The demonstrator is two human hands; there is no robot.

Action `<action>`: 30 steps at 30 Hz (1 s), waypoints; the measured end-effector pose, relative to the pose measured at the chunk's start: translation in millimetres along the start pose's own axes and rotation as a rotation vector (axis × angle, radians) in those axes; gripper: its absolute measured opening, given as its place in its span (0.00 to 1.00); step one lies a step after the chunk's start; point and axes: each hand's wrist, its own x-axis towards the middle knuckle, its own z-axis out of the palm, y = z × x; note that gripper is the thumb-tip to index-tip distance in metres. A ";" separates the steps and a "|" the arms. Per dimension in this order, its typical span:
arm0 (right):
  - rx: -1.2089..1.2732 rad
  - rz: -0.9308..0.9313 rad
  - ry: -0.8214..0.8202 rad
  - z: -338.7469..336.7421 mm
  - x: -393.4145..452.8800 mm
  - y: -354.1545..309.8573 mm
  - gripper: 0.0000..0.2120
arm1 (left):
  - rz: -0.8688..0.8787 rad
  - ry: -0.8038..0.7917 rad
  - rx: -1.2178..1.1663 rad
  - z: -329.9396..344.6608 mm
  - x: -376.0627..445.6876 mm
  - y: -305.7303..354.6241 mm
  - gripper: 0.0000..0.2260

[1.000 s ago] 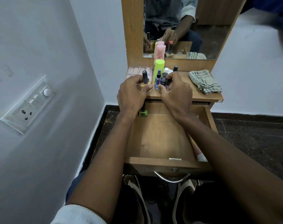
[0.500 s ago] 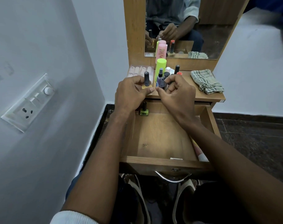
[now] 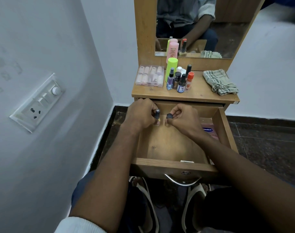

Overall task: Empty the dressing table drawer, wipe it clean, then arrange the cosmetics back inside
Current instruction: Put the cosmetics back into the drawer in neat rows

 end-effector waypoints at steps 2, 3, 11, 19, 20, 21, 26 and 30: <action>-0.005 0.009 -0.013 3.3 1.4 2.6 0.11 | 0.005 -0.017 0.039 5.4 -0.6 0.3 0.11; -0.011 0.008 -0.028 4.6 1.4 3.4 0.10 | 0.006 -0.021 0.051 7.6 -0.6 -0.2 0.12; -0.194 -0.047 -0.132 11.1 0.3 3.1 0.21 | 0.032 -0.012 0.167 11.5 0.2 -1.1 0.09; -0.427 -0.338 -0.103 7.1 -3.0 -12.9 0.26 | 0.005 -0.092 0.026 4.1 -0.9 -8.7 0.12; -0.457 -0.358 -0.103 7.1 -3.0 -15.4 0.25 | -0.002 -0.102 -0.061 -1.8 -1.0 -13.1 0.14; -0.488 -0.372 -0.103 8.2 -2.2 -17.6 0.24 | -0.017 -0.088 -0.157 -8.8 -1.7 -17.4 0.14; -0.632 -0.346 -0.161 15.4 6.1 -24.5 0.20 | -0.215 0.106 -0.328 -20.2 -5.3 -30.4 0.14; -0.669 -0.303 -0.214 21.3 10.1 -27.5 0.08 | -0.360 0.067 -0.341 -15.0 -4.0 -31.7 0.11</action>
